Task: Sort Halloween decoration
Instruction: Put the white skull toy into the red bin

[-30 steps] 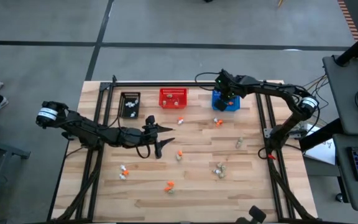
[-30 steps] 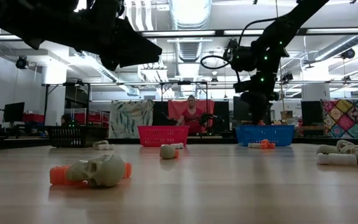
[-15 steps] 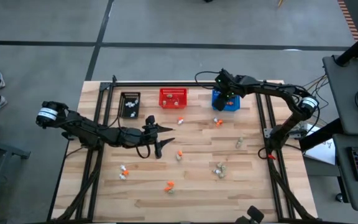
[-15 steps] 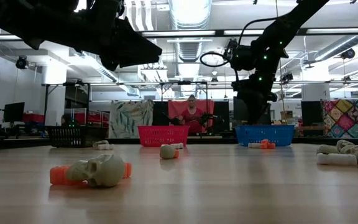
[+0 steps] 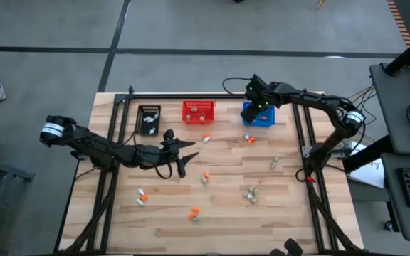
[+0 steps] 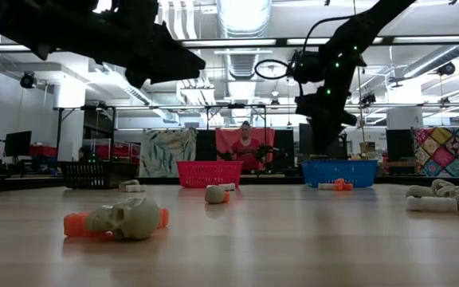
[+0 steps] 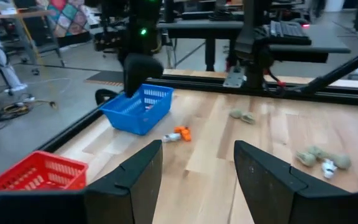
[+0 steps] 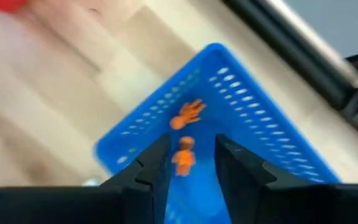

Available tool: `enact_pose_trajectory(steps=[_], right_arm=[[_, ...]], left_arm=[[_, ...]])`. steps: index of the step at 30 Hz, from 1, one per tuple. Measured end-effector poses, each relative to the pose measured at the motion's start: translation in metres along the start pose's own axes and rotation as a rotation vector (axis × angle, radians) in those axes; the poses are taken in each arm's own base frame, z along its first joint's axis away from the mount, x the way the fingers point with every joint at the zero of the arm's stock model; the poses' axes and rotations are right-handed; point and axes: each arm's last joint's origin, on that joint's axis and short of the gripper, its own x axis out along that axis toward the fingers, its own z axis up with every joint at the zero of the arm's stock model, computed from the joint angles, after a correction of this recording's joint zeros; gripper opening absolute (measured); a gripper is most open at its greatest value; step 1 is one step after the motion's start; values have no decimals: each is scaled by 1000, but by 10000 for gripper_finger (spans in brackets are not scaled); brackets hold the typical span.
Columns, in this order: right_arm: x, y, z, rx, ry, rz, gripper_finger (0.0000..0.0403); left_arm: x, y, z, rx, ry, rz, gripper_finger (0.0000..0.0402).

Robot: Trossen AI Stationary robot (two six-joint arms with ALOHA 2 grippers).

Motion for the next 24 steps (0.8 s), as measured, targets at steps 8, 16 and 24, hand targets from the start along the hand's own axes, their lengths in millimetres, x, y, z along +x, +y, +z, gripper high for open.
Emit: enact_pose_trajectory(steps=[8, 16, 24], right_arm=[[-21, 31, 7, 44, 20, 199, 112], [-32, 93, -6, -61, 50, 330, 111], [-45, 157, -39, -172, 106, 410, 99]], left_arm=[[-8, 4, 10, -1, -11, 5, 182], [-13, 9, 18, -19, -40, 9, 180], [-11, 9, 18, -24, -48, 9, 165]])
